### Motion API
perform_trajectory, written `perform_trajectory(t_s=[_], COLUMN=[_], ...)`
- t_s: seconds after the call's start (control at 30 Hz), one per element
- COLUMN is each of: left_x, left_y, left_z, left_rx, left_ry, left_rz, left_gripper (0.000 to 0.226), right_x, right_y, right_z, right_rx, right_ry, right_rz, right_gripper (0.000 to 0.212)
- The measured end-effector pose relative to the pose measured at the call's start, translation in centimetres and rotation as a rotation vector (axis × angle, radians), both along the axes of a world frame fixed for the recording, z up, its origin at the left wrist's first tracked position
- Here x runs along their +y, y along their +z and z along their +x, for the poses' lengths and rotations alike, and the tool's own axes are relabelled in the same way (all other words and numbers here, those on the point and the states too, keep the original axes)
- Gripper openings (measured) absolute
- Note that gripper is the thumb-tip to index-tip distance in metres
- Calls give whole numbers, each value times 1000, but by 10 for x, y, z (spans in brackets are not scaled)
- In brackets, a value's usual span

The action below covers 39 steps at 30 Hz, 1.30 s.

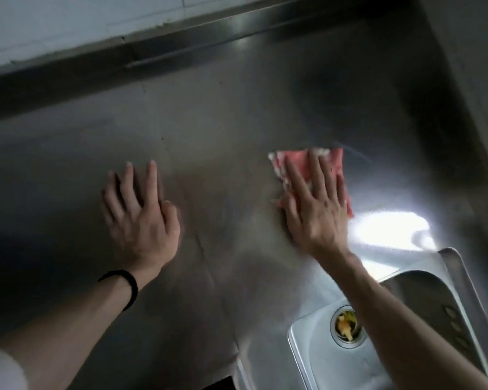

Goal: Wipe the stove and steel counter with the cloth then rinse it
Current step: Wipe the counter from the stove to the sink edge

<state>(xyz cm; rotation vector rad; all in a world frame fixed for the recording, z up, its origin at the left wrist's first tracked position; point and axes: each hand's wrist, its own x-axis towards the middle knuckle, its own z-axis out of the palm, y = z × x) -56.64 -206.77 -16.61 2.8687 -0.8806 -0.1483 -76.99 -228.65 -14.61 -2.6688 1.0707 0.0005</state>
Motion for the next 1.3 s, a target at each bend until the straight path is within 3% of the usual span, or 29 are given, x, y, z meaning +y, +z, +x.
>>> perform_trajectory(t_s=[0.2,0.33,0.47,0.73,0.9,1.03,1.3], left_x=[-6,-33,-39,-38,-41,-39,-35], left_y=[9,16,6,-16,-13,-17,-27], left_z=[1,-18,-40,-42,-43,-41,-38], left_rx=[124,203,104,-4,-15,-18,49], left_ry=[47,-210,-191,-195,-182,-176,-199], left_rz=[-112,-165,-63,-58,-64,-58,-11], left_gripper=[74,72,72,73,72,72,80], right_x=[139,158,83,-130,-160,-111,109], right_y=[3,-3,-3,-2,-7,2,-7], right_z=[-89,-90,-100,-128,-130,-110,-86], right_rx=[46,40,58,115,82,103,7], right_ry=[-163,-113,-70,-388,-530,-484,28], right_rz=[74,93,28,42,61,1,74], right_gripper=[65,66,66,61,55,58,61])
